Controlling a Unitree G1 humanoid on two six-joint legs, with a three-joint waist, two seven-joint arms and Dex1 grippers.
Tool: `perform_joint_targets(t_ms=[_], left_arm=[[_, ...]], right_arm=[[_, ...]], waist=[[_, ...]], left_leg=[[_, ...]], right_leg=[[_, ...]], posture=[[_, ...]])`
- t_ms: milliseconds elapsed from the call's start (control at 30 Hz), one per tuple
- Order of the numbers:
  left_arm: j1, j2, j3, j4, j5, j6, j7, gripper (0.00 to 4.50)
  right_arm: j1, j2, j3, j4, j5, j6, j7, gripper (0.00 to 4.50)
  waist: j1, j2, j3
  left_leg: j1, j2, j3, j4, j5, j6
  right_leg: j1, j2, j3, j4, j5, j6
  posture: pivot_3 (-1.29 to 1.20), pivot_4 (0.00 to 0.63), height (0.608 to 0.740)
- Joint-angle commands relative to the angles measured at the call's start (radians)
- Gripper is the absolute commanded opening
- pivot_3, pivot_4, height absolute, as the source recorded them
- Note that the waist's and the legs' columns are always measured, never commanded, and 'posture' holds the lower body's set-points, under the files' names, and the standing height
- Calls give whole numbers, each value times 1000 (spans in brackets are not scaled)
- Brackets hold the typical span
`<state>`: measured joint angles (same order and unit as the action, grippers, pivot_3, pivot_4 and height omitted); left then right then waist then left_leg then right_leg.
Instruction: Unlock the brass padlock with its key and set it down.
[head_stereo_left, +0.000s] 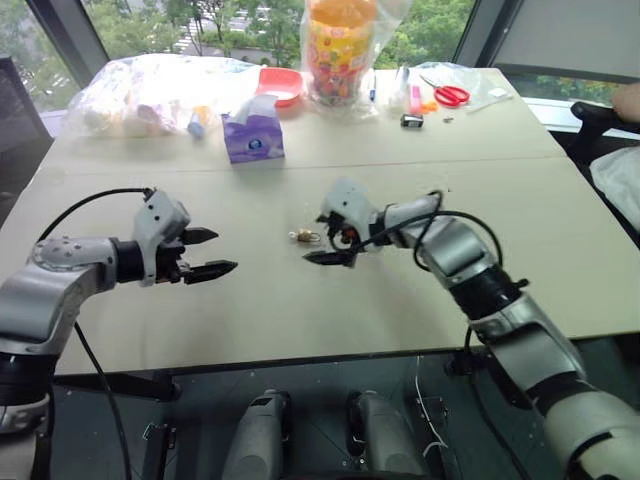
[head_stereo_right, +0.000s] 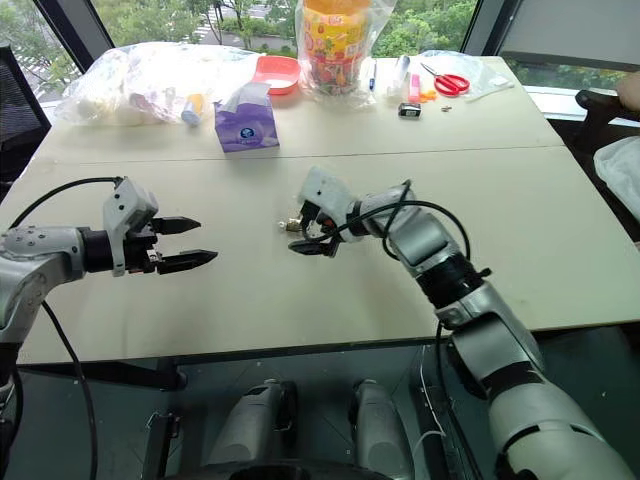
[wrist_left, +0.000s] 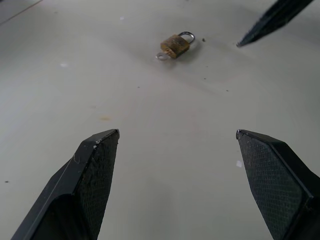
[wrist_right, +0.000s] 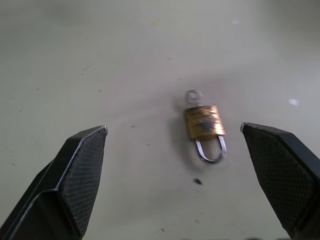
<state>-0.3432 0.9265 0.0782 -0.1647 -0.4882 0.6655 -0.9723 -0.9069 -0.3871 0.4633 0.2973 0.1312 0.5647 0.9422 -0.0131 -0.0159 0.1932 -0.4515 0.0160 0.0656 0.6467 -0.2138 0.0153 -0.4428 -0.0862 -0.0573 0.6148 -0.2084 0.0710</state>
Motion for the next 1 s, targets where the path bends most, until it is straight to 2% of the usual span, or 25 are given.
perform_joint_targets(t_ms=[33,100,233,500,567,633,733,800,900,1000], left_arm=[[-14,-17,47,-37,-26,7,19,3885],[-6,-33,66,-52,-39,20,37,3885],[103,-58,75,-155,-39,46,92,3885],[117,-90,90,-180,-46,61,144,3885],[111,-92,85,-177,-45,59,148,3945],[103,-92,81,-171,-42,56,150,3945],[85,-96,81,-147,-39,49,150,3945],[66,-113,88,-118,-48,45,153,3945],[0,-203,126,-24,-100,53,189,3945],[-92,-307,180,98,-174,90,229,3945]], right_arm=[[-85,50,-9,146,-49,-89,13,4500],[-119,85,-14,240,-67,-125,21,4500],[-182,156,-30,484,-105,-227,25,4500],[-233,226,-71,686,-161,-330,26,4500],[-246,239,-79,723,-177,-349,17,3942],[-252,245,-83,742,-194,-365,19,3151],[-251,248,-86,744,-213,-377,28,1429],[-243,247,-90,728,-219,-380,34,676],[-229,238,-100,680,-232,-425,3,704],[-177,199,-126,529,-231,-551,-32,704]], waist=[[-1,0,0],[-3,0,0],[-8,0,0],[-8,0,0],[-10,0,0],[-10,0,0],[-9,0,0],[-8,0,0],[-6,0,0],[1,-1,0]], left_leg=[[0,0,0,0,0,0],[1,0,1,1,0,0],[5,1,2,0,0,0],[9,1,2,0,1,-2],[9,1,1,1,1,-3],[9,1,2,1,2,-3],[9,1,1,1,2,-4],[9,1,1,1,2,-4],[10,1,1,1,3,-4],[9,1,0,3,3,-4]], right_leg=[[0,0,0,0,0,0],[0,1,0,1,0,0],[1,1,2,4,1,2],[3,2,2,7,-1,0],[3,1,3,8,-1,0],[2,1,3,10,-1,0],[1,1,3,12,-1,0],[1,1,3,13,-1,0],[1,1,3,13,-1,0],[2,1,3,14,0,2]], posture=[[0,150,740],[0,150,740],[0,150,740],[0,150,740],[0,150,740],[0,150,740],[0,150,740],[0,150,740],[0,150,740],[0,150,740]])
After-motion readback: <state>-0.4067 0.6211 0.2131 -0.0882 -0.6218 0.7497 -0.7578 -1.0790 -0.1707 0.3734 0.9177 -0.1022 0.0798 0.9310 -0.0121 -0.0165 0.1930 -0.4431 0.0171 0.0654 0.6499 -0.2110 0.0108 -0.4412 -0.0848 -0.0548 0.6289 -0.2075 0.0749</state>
